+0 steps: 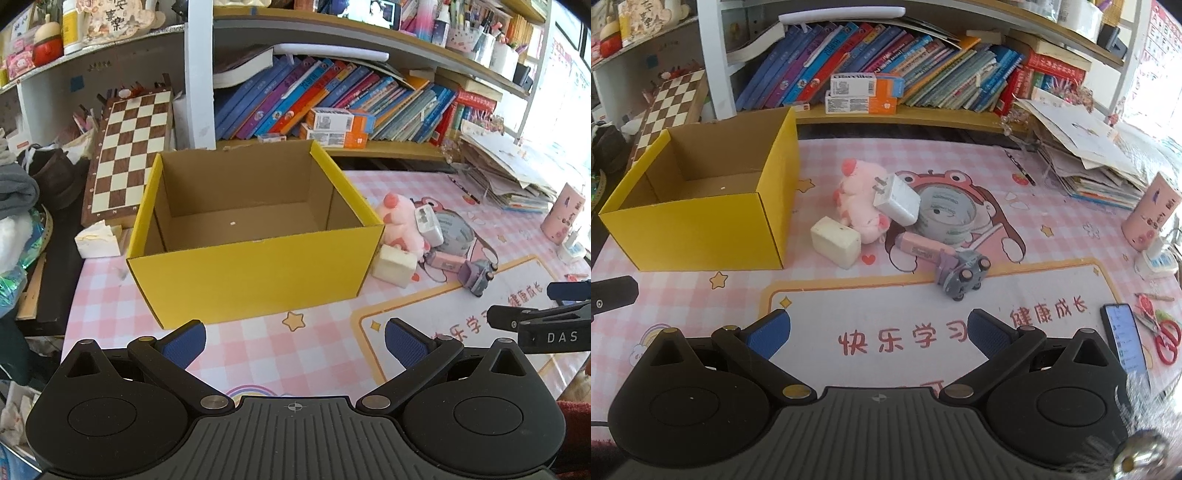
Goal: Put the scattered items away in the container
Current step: 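Move left tool to white block while right tool reaches toward toy truck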
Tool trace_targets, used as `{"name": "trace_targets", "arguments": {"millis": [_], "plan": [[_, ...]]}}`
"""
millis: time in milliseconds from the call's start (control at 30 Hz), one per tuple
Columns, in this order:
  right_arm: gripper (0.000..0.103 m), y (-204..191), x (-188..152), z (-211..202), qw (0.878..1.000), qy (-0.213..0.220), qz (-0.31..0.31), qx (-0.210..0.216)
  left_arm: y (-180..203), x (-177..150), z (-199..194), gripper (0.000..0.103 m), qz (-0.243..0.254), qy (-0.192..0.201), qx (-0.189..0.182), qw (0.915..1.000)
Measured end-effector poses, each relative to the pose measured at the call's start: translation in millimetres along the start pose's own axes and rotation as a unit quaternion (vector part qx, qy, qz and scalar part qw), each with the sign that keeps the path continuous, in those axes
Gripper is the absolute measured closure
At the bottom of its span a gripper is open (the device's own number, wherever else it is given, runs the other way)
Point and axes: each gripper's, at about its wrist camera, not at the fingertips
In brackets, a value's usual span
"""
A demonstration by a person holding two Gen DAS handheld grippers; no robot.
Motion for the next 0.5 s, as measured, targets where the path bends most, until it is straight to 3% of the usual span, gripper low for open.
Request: {"name": "trace_targets", "arguments": {"millis": [233, 500], "plan": [[0.0, 11, 10, 9, 1.0, 0.01, -0.016, 0.014, 13, 8, 1, 0.0, -0.006, 0.018, 0.016, 0.9997], [0.0, 33, 14, 20, 0.999, 0.002, -0.028, 0.031, 35, 12, 14, 0.0, -0.007, 0.001, 0.005, 1.0]]}}
Point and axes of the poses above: each gripper's, at about its wrist camera, not at the fingertips, and z roughly the way its jaws point, y to its right, x to its top, and after that the axes turned 14 degrees about -x, right-handed
